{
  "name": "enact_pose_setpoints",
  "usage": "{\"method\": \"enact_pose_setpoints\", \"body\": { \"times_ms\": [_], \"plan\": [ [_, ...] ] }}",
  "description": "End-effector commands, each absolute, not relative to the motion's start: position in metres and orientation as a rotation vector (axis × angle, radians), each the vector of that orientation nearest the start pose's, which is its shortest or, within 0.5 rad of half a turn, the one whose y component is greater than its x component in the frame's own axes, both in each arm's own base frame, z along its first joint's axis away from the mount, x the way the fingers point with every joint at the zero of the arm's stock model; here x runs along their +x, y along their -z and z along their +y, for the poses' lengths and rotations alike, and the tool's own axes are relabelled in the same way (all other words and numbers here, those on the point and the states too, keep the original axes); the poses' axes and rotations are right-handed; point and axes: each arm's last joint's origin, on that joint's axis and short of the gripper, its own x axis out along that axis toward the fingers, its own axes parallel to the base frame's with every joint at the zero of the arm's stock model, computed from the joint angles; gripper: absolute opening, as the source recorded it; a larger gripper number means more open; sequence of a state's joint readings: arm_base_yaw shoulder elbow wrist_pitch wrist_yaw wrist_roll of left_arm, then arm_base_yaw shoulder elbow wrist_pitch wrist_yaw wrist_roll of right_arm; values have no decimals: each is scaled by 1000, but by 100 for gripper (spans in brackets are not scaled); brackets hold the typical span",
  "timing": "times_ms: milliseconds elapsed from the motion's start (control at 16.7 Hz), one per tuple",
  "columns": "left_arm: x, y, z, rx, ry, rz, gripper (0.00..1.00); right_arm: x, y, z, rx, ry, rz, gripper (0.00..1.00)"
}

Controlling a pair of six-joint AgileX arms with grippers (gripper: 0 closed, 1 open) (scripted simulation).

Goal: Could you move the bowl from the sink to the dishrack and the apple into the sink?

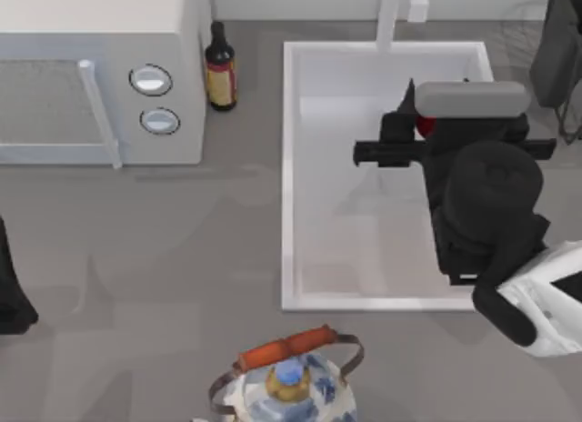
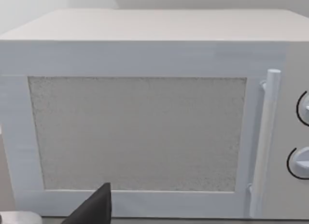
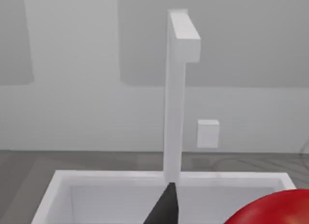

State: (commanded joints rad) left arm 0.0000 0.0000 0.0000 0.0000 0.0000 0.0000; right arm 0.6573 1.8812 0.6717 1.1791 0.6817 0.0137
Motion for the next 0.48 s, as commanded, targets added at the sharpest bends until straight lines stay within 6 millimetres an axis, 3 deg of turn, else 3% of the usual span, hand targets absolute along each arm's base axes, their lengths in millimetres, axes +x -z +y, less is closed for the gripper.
{"method": "enact_pose_setpoints", "body": {
  "times_ms": [240,480],
  "plan": [
    [106,-160,-1,0,0,0,100,277,-90,191,-1,8,-5,0],
    [106,-160,-1,0,0,0,100,271,-61,184,0,10,-1,0]
  ]
}}
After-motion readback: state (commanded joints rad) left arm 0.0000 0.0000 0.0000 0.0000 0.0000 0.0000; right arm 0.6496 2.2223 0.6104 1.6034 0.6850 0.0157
